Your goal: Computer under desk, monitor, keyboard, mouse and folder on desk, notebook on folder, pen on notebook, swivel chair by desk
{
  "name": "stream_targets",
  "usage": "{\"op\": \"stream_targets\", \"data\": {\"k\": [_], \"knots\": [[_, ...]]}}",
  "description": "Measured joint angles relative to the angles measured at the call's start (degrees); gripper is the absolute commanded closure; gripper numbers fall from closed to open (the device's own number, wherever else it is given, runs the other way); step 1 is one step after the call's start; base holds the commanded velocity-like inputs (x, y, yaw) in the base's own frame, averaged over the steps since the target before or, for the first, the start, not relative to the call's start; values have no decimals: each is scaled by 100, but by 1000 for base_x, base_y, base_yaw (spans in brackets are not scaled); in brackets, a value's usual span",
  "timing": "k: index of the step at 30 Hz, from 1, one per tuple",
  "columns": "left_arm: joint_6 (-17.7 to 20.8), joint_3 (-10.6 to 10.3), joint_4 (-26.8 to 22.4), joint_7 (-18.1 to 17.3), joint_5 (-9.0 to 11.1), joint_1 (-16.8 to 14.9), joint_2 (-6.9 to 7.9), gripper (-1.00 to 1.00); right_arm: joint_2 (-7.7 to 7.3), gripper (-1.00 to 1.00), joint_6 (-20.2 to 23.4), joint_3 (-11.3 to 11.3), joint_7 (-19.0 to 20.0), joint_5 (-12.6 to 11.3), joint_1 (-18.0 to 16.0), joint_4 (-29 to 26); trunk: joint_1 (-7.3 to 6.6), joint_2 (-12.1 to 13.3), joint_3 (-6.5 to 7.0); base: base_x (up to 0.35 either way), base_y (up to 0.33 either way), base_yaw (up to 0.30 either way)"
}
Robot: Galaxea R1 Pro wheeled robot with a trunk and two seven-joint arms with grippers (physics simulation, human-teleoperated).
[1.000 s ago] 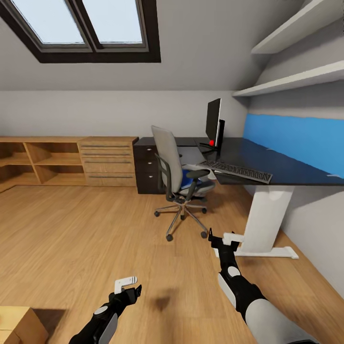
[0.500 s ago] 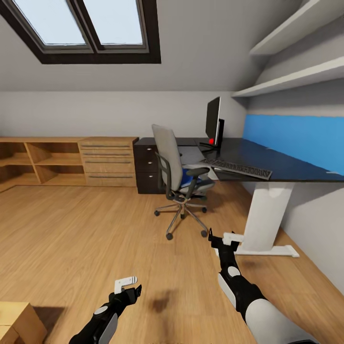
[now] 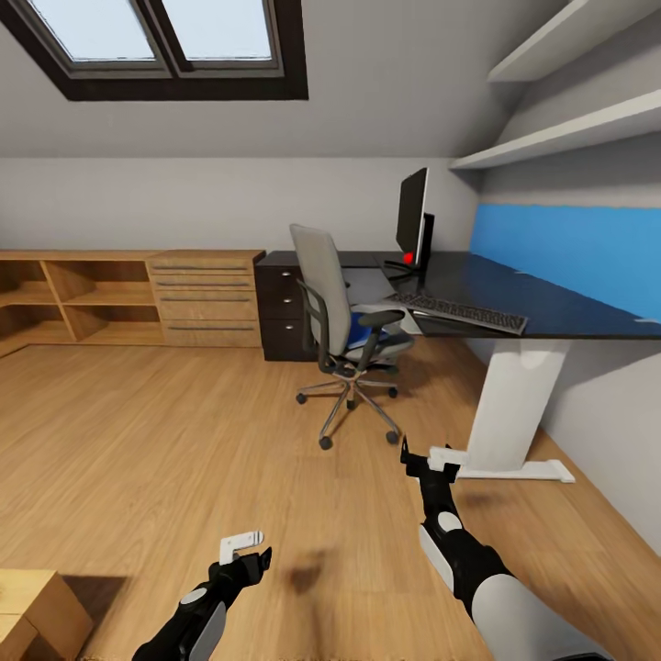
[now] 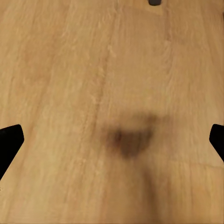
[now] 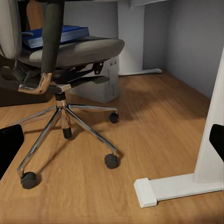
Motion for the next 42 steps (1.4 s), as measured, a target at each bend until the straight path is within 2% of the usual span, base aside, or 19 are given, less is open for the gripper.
{"op": "stream_targets", "data": {"k": [4, 17, 33, 42], "knots": [[0, 0, 0, 3, 0, 0, 2, -100, -3, -100, 0, 0, 1, 0, 0, 0, 10, -5, -62, 0, 0, 0], [0, -1, 7, -18, -6, 0, 10, -100, -4, -100, 0, 0, 1, 1, 0, 0, 9, -6, -35, 25, 0, 0], [0, -1, 16, -20, -8, 0, 13, -100, -6, -100, -309, 0, 1, 1, 5, 8, 7, -6, -35, 303, 0, 0], [0, -1, 17, -20, -8, 0, 13, -100, -2, -100, -339, 4, 14, -2, 8, 35, 7, -6, -35, 333, 0, 0]]}}
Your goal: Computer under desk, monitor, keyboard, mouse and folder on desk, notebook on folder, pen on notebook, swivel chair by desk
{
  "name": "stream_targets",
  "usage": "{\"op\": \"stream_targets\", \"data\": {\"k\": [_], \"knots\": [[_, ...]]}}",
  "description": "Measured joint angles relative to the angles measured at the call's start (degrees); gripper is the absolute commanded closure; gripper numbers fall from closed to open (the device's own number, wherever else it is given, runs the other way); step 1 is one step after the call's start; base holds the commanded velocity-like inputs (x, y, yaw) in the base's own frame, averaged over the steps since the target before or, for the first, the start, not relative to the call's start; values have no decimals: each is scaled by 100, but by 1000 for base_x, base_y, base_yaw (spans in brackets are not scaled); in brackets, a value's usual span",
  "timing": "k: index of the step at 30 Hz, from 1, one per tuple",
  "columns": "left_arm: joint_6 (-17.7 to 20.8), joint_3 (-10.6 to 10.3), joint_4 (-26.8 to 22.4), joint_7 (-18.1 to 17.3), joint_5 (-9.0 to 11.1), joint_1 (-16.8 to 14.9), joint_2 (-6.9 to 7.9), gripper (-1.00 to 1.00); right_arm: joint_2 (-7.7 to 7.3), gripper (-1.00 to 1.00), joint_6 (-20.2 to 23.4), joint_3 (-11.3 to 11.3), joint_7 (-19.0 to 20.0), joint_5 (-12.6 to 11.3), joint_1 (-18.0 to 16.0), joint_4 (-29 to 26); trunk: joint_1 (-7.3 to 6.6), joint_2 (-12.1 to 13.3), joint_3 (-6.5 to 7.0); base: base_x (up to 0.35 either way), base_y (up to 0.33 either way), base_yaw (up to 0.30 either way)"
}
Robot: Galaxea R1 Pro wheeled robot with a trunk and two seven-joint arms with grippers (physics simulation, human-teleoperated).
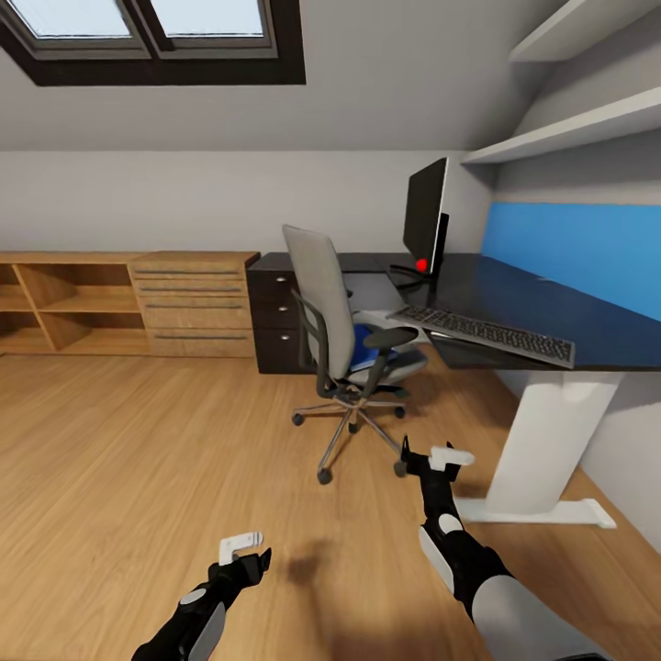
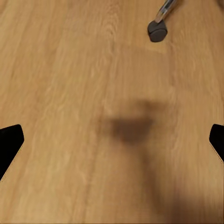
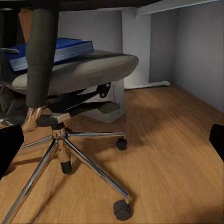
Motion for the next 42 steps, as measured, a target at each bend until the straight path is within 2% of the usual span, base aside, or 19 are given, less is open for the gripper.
{"op": "stream_targets", "data": {"k": [11, 16, 26, 42], "knots": [[0, 0, 0, 0, 0, 0, 1, -100, 6, -100, 126, -26, -39, -23, 0, 72, 0, 0, 0, 333, 0, 0], [0, 0, 0, 0, 0, 0, -1, -100, 0, -100, 411, -35, -84, -33, 0, 71, 1, 0, 0, 271, 0, 0], [0, 0, 0, -7, 0, 0, 6, -100, -16, -100, 1037, -40, -109, -37, -6, 50, 3, 0, 0, 62, 0, 0], [0, -1, 9, -1, 7, 0, 8, -100, -14, -100, 1153, -188, -130, -67, -5, 46, 2, 0, 0, 49, -8, 0]]}}
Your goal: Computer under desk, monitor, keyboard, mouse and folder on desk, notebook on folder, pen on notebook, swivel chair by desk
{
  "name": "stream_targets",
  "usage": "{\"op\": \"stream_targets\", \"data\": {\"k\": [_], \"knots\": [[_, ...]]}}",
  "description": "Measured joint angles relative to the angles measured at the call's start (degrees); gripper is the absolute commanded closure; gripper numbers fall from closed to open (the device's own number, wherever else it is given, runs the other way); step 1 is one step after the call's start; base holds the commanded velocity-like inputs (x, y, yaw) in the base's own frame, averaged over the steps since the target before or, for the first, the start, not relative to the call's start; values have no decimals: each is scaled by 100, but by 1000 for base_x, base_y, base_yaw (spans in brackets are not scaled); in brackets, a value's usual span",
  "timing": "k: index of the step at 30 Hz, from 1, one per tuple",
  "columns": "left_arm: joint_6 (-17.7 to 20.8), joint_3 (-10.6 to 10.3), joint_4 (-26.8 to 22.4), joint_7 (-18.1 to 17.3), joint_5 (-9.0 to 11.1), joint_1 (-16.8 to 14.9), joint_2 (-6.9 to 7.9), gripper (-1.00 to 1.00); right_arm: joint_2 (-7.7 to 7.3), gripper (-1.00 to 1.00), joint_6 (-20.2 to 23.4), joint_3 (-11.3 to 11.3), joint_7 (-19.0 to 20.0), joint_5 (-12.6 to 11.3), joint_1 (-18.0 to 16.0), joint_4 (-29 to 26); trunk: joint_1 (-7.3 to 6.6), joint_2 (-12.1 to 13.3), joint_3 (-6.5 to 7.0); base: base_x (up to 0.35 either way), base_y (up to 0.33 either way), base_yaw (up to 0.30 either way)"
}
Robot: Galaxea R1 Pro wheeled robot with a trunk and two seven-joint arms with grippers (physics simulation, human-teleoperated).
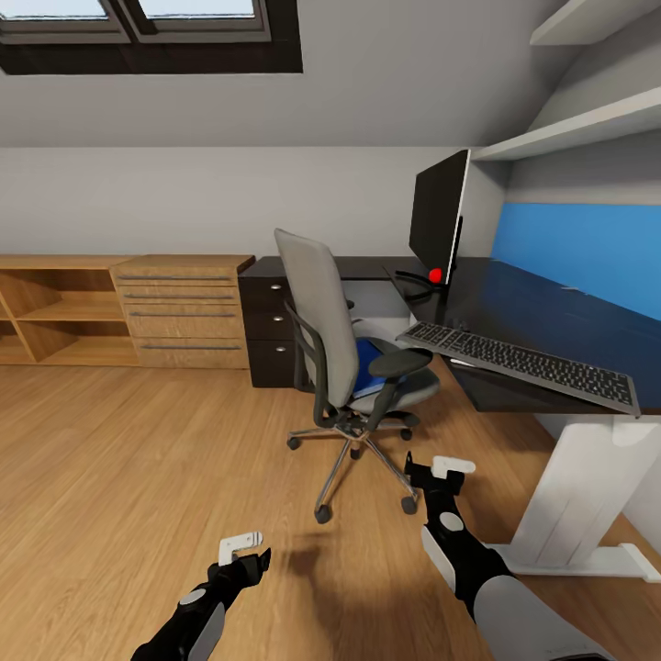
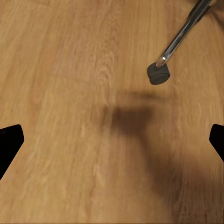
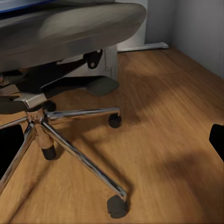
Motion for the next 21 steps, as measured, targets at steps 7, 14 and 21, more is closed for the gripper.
{"op": "stream_targets", "data": {"k": [7, 14, 21], "knots": [[0, -1, 42, 1, 0, 0, 0, -100, -14, -100, -2, -6, 2, 12, 2, -2, 0, 0, 0, 158, -92, 0], [0, -1, 63, 1, -2, 0, 0, -100, -8, -100, -234, 35, 28, 44, 2, 5, 0, 0, 0, 139, -101, 0], [0, -1, 65, -3, -4, 0, 0, -100, 14, -100, -545, 49, 30, 63, 3, 21, 1, 0, 0, 38, -23, 0]]}}
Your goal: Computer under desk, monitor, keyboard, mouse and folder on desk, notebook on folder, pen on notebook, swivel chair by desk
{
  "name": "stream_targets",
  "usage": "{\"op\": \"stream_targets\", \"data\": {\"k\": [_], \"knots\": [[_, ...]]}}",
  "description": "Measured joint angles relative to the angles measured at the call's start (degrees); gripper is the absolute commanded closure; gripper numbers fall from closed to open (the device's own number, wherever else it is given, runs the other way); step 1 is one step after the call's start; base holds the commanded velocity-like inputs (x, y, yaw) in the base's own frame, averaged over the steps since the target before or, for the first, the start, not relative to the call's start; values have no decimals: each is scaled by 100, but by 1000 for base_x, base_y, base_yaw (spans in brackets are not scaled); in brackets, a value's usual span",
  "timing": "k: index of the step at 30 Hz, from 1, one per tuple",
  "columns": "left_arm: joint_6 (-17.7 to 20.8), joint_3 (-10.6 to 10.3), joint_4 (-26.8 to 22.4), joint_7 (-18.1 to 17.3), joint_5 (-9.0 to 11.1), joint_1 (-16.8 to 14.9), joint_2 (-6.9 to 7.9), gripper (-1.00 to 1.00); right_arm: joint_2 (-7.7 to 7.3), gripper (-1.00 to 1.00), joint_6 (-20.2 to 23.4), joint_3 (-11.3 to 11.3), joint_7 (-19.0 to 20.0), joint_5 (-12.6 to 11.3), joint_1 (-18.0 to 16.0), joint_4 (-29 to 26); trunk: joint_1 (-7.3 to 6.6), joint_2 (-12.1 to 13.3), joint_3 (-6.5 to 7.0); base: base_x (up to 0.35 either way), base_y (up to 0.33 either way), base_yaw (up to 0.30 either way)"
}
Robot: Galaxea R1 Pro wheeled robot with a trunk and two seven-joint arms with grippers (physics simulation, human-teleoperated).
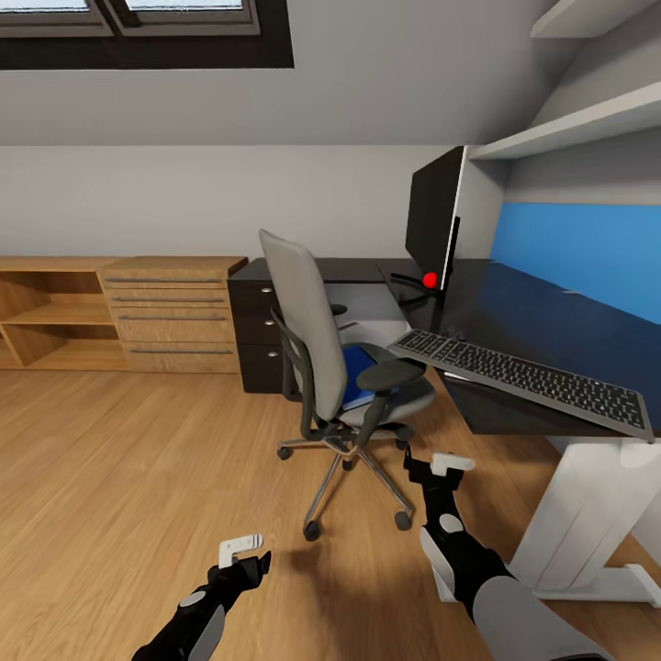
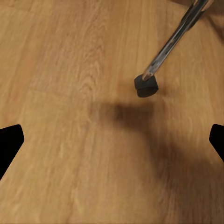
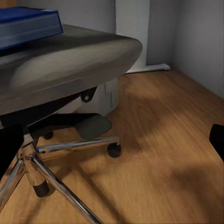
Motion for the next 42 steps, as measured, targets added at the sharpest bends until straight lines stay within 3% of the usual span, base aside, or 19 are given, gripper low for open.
{"op": "stream_targets", "data": {"k": [18, 27, 32, 42], "knots": [[0, 0, 2, -3, 6, 0, 0, -100, 84, -100, -70, -2, -36, -8, 0, 3, 0, 0, 0, 15, -2, 0], [-4, 0, 3, -10, 7, 0, 1, -100, 128, -100, -68, -3, -83, -8, -3, 3, -3, 0, 0, 207, 31, 0], [-2, 2, 5, -11, 8, 0, 5, -100, 160, -100, -72, 2, -299, -13, -4, 3, -3, 0, 0, 283, 23, 0], [0, 7, 4, -11, 8, 1, 9, -100, 204, -100, -74, 3, -402, -29, -3, 4, 0, 0, -1, 60, 3, 32]]}}
